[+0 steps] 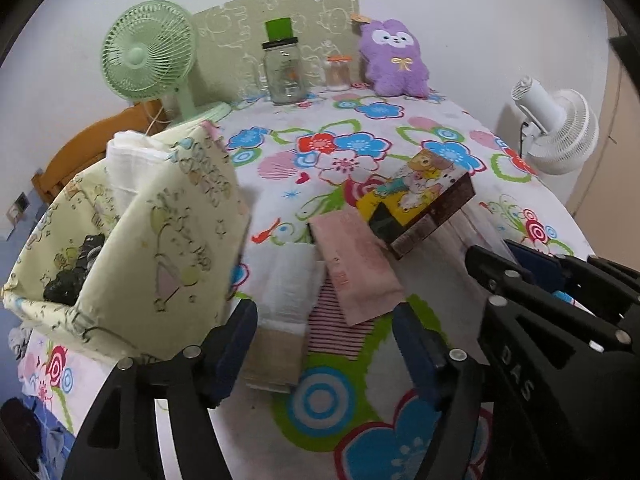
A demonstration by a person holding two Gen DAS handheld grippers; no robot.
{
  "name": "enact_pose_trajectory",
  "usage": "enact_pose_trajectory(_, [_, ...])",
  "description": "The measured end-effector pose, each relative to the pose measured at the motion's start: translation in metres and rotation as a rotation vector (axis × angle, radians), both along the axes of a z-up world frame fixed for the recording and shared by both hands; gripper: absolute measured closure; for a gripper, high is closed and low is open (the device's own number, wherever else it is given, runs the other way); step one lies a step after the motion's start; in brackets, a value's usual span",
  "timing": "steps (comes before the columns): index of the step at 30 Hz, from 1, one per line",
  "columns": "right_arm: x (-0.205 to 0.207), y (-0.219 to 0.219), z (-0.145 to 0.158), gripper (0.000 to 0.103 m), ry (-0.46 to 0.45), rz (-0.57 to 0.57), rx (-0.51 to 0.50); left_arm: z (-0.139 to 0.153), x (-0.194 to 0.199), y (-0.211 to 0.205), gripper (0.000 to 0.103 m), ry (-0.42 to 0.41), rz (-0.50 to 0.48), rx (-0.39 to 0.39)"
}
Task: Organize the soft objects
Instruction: 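Grasp the white wrapped roll with the left tool while the right tool grasps the clear plastic bag, then carry the white roll with the left tool while the right tool carries the clear bag over the fabric box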
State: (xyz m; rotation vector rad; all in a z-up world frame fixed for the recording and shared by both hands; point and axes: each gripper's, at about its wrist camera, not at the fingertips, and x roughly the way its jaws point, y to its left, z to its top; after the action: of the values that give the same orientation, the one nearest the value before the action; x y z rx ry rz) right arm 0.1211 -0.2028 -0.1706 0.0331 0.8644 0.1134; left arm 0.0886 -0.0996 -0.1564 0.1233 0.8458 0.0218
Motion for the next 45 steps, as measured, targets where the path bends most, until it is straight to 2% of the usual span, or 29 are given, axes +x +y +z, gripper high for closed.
enact_pose_trajectory(2, [-0.003, 0.004, 0.001, 0.080, 0.003, 0.006, 0.008, -0.003, 0.000, 0.003, 0.027, 0.003, 0.021, -0.006])
enact_pose_trajectory(7, [-0.010, 0.011, 0.000, 0.080, 0.017, 0.013, 0.011, -0.011, 0.002, 0.007, 0.027, 0.032, 0.014, -0.025])
enact_pose_trajectory(10, [-0.011, 0.016, 0.000, 0.080, 0.024, 0.016, 0.006, -0.014, 0.005, 0.011, 0.032, 0.063, 0.010, -0.051])
enact_pose_trajectory(13, [-0.011, 0.018, -0.001, 0.080, 0.031, 0.014, 0.019, -0.013, 0.004, 0.015, 0.046, 0.071, -0.007, -0.091])
enact_pose_trajectory(15, [-0.010, 0.019, -0.001, 0.080, 0.031, 0.012, 0.017, -0.013, 0.003, 0.014, 0.063, 0.075, -0.037, -0.109])
enact_pose_trajectory(21, [-0.013, 0.018, -0.001, 0.080, 0.038, 0.000, 0.024, -0.012, -0.001, 0.013, 0.084, 0.080, -0.068, -0.126])
enact_pose_trajectory(26, [-0.019, 0.019, 0.001, 0.080, 0.035, -0.006, 0.029, -0.010, -0.007, 0.014, 0.094, 0.075, -0.076, -0.125])
enact_pose_trajectory(36, [-0.038, 0.018, 0.013, 0.080, 0.002, -0.018, 0.039, 0.001, -0.021, 0.012, 0.096, 0.053, -0.111, -0.132])
enact_pose_trajectory(45, [-0.049, 0.014, 0.036, 0.080, -0.059, -0.032, 0.038, 0.026, -0.031, 0.009, 0.096, 0.001, -0.137, -0.136])
